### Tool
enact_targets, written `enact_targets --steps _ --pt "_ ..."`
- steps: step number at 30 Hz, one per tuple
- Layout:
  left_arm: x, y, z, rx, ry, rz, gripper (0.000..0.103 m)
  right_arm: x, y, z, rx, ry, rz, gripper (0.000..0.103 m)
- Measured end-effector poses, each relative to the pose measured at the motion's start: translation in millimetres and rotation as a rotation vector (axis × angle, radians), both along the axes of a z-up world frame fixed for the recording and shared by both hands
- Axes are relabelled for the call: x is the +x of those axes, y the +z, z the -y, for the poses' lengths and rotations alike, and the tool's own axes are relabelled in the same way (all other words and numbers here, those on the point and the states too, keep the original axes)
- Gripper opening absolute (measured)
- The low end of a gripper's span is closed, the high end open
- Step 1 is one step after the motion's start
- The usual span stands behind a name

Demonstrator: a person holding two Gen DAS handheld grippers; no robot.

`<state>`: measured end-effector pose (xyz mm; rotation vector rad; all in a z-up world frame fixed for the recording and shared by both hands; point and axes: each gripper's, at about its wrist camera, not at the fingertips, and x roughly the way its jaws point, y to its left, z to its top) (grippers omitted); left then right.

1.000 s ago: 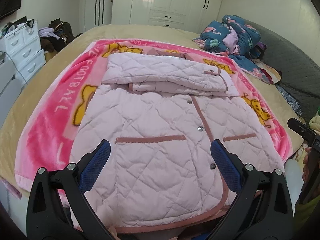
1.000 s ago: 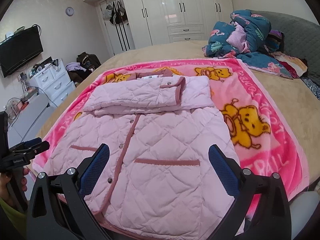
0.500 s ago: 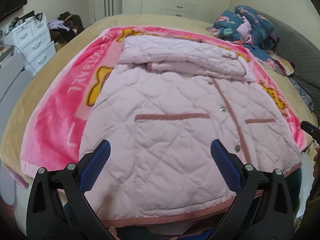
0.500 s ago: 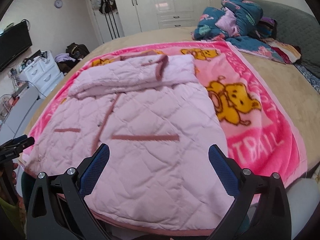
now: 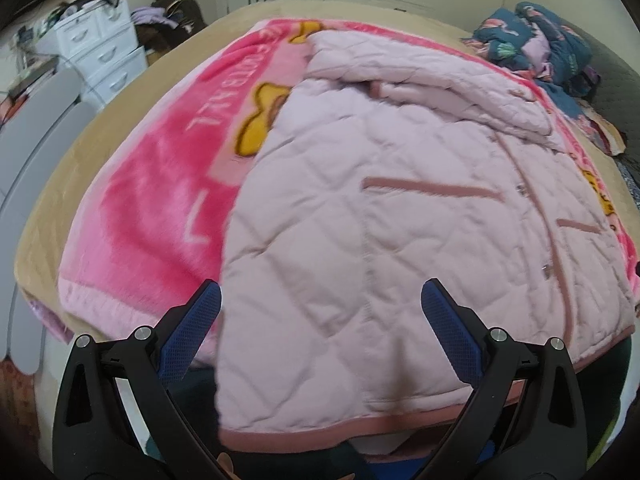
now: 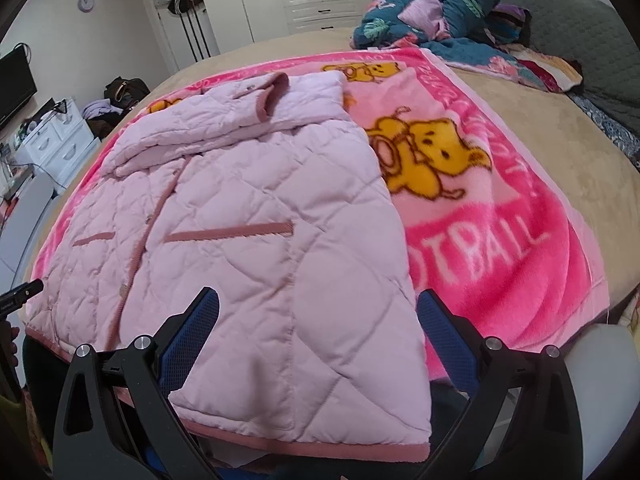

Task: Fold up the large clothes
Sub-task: 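Close the left gripper on the corduroy hem while the right gripper grasps the hem beside it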

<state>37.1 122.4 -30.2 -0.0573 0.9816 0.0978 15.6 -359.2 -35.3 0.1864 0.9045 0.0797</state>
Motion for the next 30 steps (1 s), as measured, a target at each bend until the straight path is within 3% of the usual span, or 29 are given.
enact_targets --steps 5,9,14,17,20,22,25,30 --pt "-8 -13 -18 -0.027 0.023 -0.037 0.094 -3 -6 7 -0.003 -0.010 -0.015 0.099" --pt "-16 -21 -26 -0.115 -0.006 -0.042 0.094 -5 -9 11 0.001 -0.021 -0.020 0.099" --pt "-20 -28 -25 -0.129 -0.020 -0.038 0.091 -7 -9 14 0.000 -0.029 -0.021 0.099" --pt "-19 -31 -25 -0.111 -0.017 -0.040 0.084 -9 -10 16 -0.002 -0.029 -0.023 0.099" --pt "-19 -31 -25 -0.093 -0.005 -0.036 0.072 -12 -10 19 -0.004 -0.030 -0.028 0.099" --pt "-20 -29 -25 -0.084 -0.006 -0.027 0.047 -14 -12 21 0.001 -0.026 -0.037 0.099" --pt "-21 -23 -24 -0.111 -0.031 -0.007 0.024 -17 -15 23 0.003 -0.020 -0.054 0.099" --pt "-24 -8 -14 -0.119 -0.073 0.048 0.014 -21 -25 24 0.034 0.013 -0.105 0.099"
